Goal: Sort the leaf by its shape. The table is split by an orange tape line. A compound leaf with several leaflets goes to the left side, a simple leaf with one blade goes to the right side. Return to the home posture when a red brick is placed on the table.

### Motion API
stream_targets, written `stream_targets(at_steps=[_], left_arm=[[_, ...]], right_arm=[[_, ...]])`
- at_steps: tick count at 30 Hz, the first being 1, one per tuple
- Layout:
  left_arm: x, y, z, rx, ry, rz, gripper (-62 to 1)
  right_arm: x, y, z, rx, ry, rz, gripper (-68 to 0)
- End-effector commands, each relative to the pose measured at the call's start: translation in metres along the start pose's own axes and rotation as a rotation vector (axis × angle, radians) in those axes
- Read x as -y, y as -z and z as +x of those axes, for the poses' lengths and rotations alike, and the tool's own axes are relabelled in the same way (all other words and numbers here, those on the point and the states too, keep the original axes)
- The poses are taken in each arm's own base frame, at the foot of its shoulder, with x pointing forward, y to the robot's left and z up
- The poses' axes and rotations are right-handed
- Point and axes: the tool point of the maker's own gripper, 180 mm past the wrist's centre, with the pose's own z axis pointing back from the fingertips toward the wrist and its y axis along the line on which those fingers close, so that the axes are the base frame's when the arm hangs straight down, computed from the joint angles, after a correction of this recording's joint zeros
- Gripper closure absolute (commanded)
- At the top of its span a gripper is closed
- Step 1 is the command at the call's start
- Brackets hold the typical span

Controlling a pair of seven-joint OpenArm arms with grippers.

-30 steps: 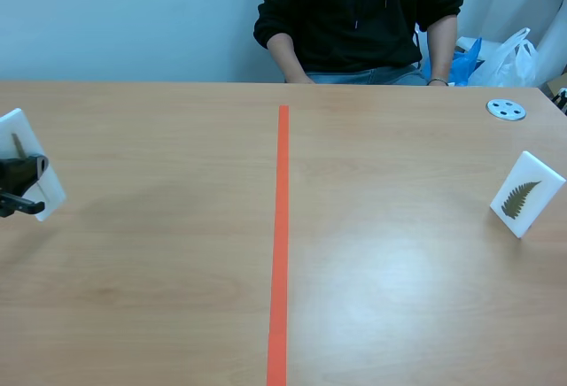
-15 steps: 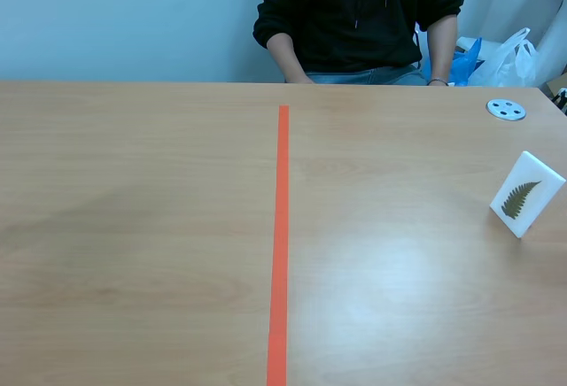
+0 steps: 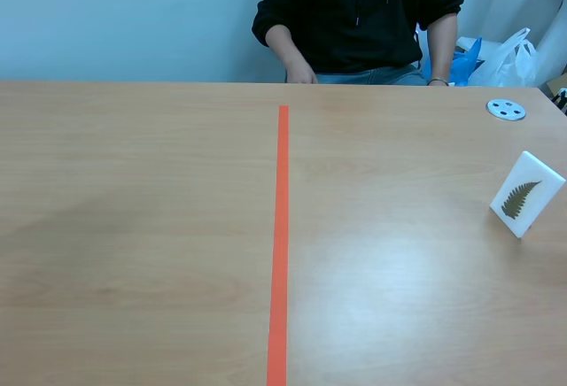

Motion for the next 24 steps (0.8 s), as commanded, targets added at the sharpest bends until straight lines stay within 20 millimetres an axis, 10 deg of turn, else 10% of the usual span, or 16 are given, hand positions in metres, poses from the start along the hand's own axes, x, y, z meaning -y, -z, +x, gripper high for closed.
stream_targets(at_steps=[1, 8, 17, 24], left_arm=[[-0.004, 0.003, 0.016, 0.047, -0.005, 0.009, -20.1], [-0.004, 0.003, 0.016, 0.047, -0.004, 0.009, -26.9], [-0.004, 0.003, 0.018, 0.054, -0.002, 0.007, -61.1], [0.001, 0.004, 0.048, 0.109, 0.038, -0.021, -62.3]], right_arm=[[0.001, 0.0, 0.004, 0.015, -0.004, 0.0, -48.9], [0.001, 0.0, 0.004, 0.016, -0.004, 0.0, -48.9], [0.001, 0.0, 0.004, 0.016, -0.004, 0.0, -48.9], [0.0, 0.0, 0.004, 0.016, -0.006, 0.003, -48.9]])
